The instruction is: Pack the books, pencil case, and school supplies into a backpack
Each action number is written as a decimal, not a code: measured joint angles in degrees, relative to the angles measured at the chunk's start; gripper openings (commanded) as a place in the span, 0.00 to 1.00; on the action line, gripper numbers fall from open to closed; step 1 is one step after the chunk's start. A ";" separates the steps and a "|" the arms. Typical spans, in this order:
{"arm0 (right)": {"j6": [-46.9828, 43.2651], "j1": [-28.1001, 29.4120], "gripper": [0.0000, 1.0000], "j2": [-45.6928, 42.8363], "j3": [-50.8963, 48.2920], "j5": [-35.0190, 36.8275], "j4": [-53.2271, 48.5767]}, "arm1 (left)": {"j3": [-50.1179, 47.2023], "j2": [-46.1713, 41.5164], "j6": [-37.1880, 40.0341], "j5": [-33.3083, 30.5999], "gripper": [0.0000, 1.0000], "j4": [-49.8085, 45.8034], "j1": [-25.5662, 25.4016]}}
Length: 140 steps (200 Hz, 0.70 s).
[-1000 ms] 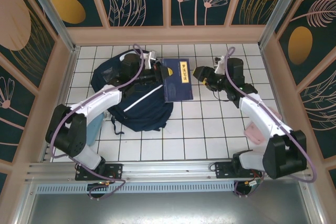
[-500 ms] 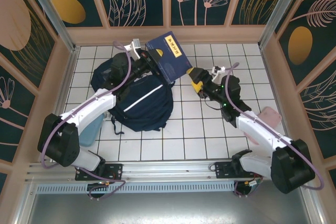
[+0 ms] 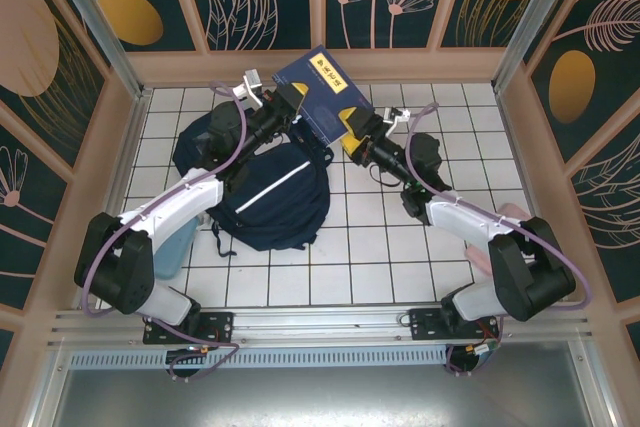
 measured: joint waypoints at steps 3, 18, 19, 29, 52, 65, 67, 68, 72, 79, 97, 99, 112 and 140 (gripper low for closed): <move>0.24 0.00 0.68 0.00 0.20 0.02 0.15 | -0.07 0.04 -0.28 0.00 0.00 0.24 0.00; 0.61 -0.02 0.58 -0.02 0.74 0.09 1.09 | -0.52 0.09 -1.44 0.02 0.00 1.07 0.00; 0.52 -0.04 0.58 -0.02 0.74 0.09 1.09 | -0.57 0.09 -1.51 0.02 0.00 1.14 0.00; 0.68 -0.07 0.53 -0.02 0.76 0.04 1.25 | -0.87 0.09 -2.01 -0.02 0.00 1.25 0.00; 0.87 -0.07 0.40 -0.02 0.76 0.35 0.92 | -1.51 0.09 -2.49 -0.13 0.00 1.22 0.00; 0.87 -0.07 0.29 -0.09 0.76 0.83 0.76 | -1.62 0.17 -2.51 -0.26 0.00 1.20 0.00; 0.66 -0.07 0.27 -0.15 0.76 0.87 0.72 | -1.62 0.20 -2.51 -0.26 0.00 1.20 0.00; 0.48 -0.07 0.26 -0.15 0.74 0.92 0.72 | -1.62 0.20 -2.51 -0.26 0.00 1.20 0.00; 0.90 -0.07 0.20 -0.20 0.72 1.18 0.61 | -1.62 0.24 -2.51 -0.28 0.02 1.20 0.00; 0.72 -0.07 0.13 -0.39 0.68 1.44 0.24 | -1.62 0.24 -2.51 -0.28 0.14 1.18 0.00; -0.92 0.02 0.04 -2.08 0.66 2.58 -2.29 | -1.70 0.28 -2.12 -0.39 0.31 0.57 0.00; -0.87 0.02 0.04 -2.25 0.66 2.75 -2.73 | -1.70 0.28 -2.29 -0.48 0.34 0.44 0.00; -3.34 0.07 0.01 -4.55 0.68 4.57 -7.45 | -1.68 0.28 -0.98 -0.48 0.51 -1.09 0.00; -9.64 -0.07 0.00 -9.38 1.14 10.36 -20.09 | -0.33 0.28 5.95 -0.50 0.75 -11.10 0.00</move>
